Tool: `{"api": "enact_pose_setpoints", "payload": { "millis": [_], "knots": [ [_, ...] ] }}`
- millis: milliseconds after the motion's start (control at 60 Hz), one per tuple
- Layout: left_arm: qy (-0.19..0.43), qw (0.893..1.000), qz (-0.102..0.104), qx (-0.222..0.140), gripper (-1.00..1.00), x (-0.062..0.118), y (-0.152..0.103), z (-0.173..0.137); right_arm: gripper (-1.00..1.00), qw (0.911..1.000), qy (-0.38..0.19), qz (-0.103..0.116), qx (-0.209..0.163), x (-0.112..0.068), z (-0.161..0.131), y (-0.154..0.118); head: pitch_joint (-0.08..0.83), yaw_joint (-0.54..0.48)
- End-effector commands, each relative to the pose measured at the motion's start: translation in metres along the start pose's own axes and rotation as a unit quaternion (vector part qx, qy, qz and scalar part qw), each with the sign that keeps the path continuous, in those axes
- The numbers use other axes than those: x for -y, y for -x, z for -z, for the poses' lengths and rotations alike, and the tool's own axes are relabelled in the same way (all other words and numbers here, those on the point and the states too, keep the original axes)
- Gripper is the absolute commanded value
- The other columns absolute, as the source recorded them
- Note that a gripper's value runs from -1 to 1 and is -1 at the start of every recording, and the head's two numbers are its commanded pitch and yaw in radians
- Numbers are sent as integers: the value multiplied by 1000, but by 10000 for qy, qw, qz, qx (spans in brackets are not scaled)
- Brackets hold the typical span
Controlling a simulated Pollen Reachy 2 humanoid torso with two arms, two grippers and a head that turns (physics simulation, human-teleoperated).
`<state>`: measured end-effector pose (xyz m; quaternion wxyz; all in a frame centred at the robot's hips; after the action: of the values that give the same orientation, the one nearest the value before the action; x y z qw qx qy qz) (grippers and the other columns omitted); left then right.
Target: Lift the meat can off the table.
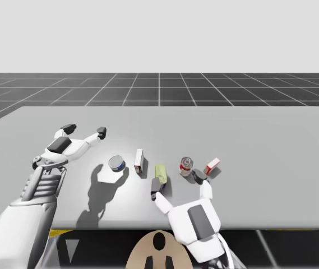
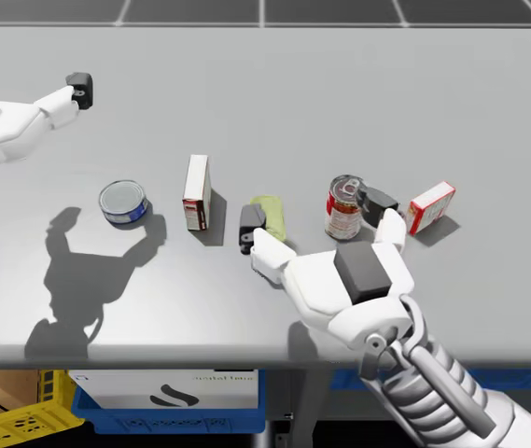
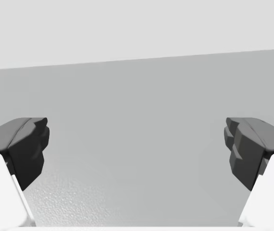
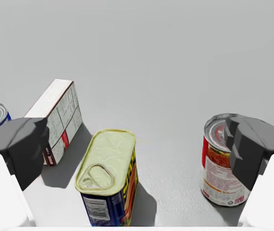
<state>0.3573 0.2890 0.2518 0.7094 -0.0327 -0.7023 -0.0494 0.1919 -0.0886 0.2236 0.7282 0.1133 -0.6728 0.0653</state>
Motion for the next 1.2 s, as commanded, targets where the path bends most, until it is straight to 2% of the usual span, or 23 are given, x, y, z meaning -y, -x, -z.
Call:
{"api": "enact_pose_setpoints", "payload": {
  "millis": [17, 117, 300, 500, 550, 700, 1017, 1050, 1067, 1083, 1100, 1200],
  "knots": [
    [-12, 10000, -7, -4, -1000, -1, 0, 1, -1000, 9954, -228, 905, -213, -38, 5, 7, 720, -6],
    [-15, 10000, -12, 2, -1000, -1, 0, 1, -1000, 9935, -342, 994, -437, -46, 10, 15, 719, -3],
    [-26, 10000, -10, 3, -1000, -2, 0, 2, -1000, 9923, -423, 943, -683, -59, 24, 24, 716, 1],
    [-34, 10000, -16, -17, -1000, -2, 0, 2, -1000, 9884, -306, 1011, -1091, -64, 48, 36, 712, 5],
    [-33, 10000, -10, -23, -1000, -1, 0, 3, -1000, 9882, -275, 968, -1157, -66, 53, 40, 711, 5],
    [-25, 10000, -15, -28, -1000, -2, 0, 3, -1000, 9881, -213, 842, -1266, -70, 68, 49, 709, 7],
    [-28, 10000, -16, -21, -1000, -1, 0, 2, -1000, 9860, -482, 849, -1354, -74, 72, 54, 710, 9],
    [-27, 10000, -15, -24, -1000, -1, 0, 2, -743, 9872, -502, 819, -1270, -75, 71, 54, 710, 8],
    [-26, 10000, -15, -25, -1000, -1, 0, 2, -219, 9878, -465, 814, -1242, -75, 71, 54, 710, 8],
    [-25, 10000, -16, -26, -1000, -1, 0, 2, 179, 9880, -446, 829, -1227, -75, 70, 54, 710, 8],
    [-24, 10000, -15, -27, -1000, -1, 0, 2, 1000, 9876, -487, 830, -1243, -75, 70, 54, 710, 7],
    [-24, 10000, -5, -27, -1000, 0, 0, 2, 1000, 9865, -502, 869, -1292, -75, 69, 54, 708, 6]
  ]
}}
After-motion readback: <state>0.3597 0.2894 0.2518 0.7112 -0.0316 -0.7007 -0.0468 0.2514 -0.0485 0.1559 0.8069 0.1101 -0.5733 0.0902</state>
